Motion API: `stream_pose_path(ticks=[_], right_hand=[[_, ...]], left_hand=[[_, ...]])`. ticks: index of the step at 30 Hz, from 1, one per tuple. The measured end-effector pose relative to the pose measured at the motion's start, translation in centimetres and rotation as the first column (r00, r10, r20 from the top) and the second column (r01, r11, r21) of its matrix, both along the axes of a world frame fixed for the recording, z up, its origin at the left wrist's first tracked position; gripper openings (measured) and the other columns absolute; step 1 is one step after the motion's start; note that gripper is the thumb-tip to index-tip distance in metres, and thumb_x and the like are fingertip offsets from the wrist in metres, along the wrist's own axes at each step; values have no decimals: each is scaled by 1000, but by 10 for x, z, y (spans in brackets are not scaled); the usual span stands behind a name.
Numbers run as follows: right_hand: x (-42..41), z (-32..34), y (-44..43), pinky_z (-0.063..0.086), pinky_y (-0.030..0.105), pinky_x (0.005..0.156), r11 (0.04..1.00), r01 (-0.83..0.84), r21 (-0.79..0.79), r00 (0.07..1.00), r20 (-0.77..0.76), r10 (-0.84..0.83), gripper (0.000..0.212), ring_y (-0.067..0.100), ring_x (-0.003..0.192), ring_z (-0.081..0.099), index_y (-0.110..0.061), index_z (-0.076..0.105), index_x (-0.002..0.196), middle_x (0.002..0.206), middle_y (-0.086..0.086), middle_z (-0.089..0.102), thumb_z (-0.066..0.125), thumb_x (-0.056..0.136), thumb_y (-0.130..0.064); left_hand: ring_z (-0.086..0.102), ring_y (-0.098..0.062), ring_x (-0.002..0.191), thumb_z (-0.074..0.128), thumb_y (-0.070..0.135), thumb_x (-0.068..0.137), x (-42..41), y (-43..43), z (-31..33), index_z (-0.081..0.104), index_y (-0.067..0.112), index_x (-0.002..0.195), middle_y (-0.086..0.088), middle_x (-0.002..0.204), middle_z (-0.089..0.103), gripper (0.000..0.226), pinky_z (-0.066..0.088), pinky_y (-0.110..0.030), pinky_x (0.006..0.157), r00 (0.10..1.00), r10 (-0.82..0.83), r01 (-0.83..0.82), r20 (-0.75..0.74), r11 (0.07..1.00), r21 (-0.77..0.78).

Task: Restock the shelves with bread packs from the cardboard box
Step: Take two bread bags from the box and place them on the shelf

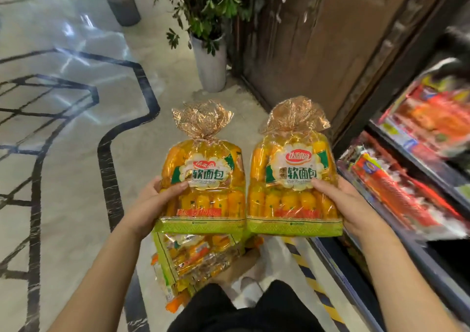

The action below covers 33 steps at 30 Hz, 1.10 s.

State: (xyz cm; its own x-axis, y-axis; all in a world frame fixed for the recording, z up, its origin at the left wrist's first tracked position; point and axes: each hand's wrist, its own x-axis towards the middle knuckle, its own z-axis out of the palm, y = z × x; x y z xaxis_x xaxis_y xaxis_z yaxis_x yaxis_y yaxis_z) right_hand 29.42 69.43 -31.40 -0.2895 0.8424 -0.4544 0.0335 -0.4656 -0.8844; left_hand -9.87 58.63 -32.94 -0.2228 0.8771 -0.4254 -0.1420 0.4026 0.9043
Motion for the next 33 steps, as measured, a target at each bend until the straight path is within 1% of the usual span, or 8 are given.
stream_pose_path(ticks=[5,9,12,15,18,22,24,33], right_hand=[[23,21,-65,54,53,100,979,194,63,981,18,-195,50,29,107,74,-28,59,130,119,4,77,74,83,-31],[48,25,-136,51,57,103,929,367,48,929,22,-368,60,34,112,72,-22,58,137,124,8,74,78,82,-34],[65,31,-201,53,52,102,866,496,62,867,24,-498,52,32,114,71,-18,59,136,126,9,73,74,87,-28],[85,34,-268,51,57,104,783,620,59,780,62,-622,66,33,116,70,-19,59,138,128,8,72,86,80,-38],[106,36,-332,52,56,103,687,722,75,678,118,-725,55,30,112,72,-20,61,135,124,6,74,79,85,-36],[129,36,-415,55,55,99,588,803,94,574,137,-807,45,27,110,74,-19,60,133,122,4,76,73,91,-28],[142,34,-453,56,54,99,534,841,90,522,130,-843,47,27,110,74,-19,60,133,121,4,76,74,90,-27],[225,20,-624,59,44,90,409,907,99,400,102,-911,60,21,107,75,-23,63,130,119,1,77,87,77,-37]], left_hand=[[79,-37,99,103,62,33,14,19,10,58,13,137,-17,117,78,123,67,-41,72,975,-219,218,23,975,48],[81,-27,78,104,60,24,36,24,11,62,14,125,-12,100,82,119,64,-34,57,920,-389,383,54,919,98],[81,-29,80,103,60,24,66,20,9,67,16,119,-16,106,81,111,67,-38,63,852,-517,506,88,854,120],[80,-33,86,104,51,41,107,8,8,68,16,122,-21,114,78,95,68,-43,71,763,-632,624,137,775,99],[81,-29,83,88,30,74,152,-11,7,68,16,120,-19,114,79,52,67,-39,67,679,-711,710,185,699,80],[81,-26,84,104,59,25,215,-48,9,69,17,118,-12,108,81,108,66,-33,63,568,-812,810,134,580,83],[81,-25,81,103,60,15,245,-69,10,67,18,116,-10,102,82,115,65,-32,60,535,-834,832,132,548,86],[80,-34,96,102,62,29,367,-192,-7,62,21,133,-15,116,79,119,68,-41,73,472,-876,877,97,478,49]])
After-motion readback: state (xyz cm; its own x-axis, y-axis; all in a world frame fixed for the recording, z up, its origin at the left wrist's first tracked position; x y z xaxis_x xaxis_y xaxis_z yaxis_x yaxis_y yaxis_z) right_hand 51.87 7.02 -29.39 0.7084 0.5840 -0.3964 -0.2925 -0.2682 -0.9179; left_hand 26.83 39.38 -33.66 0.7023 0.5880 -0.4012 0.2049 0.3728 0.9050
